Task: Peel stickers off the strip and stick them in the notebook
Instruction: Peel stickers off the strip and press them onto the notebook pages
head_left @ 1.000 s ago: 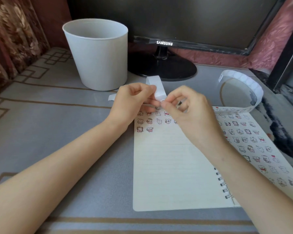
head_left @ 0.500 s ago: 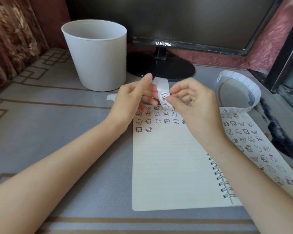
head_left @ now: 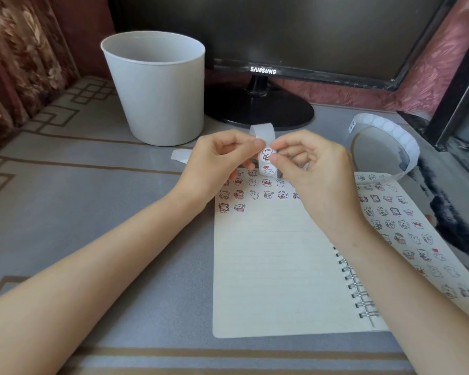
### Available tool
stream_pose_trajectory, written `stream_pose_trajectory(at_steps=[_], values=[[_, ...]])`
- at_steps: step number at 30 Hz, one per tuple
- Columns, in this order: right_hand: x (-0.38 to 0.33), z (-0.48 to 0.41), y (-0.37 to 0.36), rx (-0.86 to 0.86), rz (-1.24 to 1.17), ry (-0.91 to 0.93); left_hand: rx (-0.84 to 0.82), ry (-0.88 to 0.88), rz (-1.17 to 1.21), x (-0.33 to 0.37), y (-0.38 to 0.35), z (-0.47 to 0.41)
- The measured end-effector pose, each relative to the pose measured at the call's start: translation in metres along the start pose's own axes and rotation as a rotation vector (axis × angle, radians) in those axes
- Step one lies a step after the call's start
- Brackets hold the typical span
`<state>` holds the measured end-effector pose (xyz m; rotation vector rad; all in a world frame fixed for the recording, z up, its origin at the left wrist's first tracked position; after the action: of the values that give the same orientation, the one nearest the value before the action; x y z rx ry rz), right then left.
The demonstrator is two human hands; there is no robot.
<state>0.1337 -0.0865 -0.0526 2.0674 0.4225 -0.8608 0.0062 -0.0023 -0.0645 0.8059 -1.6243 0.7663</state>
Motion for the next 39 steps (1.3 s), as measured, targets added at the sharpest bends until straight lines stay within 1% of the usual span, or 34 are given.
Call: stream_pose_trajectory(at_steps=[14,28,35,37,39], values=[[-0.002,0.001,0.002,-0.015,0.026,-0.007,-0.012,-0.015,-0.026,-0.001,0.000,0.000],[0.000,-0.001,0.002,-0.025,0.050,-0.021,0.005,0.043,0.000,-0.005,-0.002,-0.001],[-0.006,0.002,0.004,0.015,0.189,0.081,0.043,0.097,0.056,-0.006,-0.001,-0.003],[-0.011,0.002,0.006,0.023,0.129,0.064,0.051,0.113,0.072,-0.006,0.000,-0.003],[-0.018,0.001,0.011,-0.021,-0.017,-0.010,0.052,0.122,0.067,-0.006,0.000,-0.003]])
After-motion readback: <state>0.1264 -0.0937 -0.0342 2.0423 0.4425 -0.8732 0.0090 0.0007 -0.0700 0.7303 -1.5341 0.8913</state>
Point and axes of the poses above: each hand's wrist, its own z-axis away from the middle knuckle, its own y-axis out of the back of the hand, x = y × z, the point moved 1 cm from there along -z, towards the middle knuckle, and after that the axes turned 7 degrees about z, right-handed, at the moved point
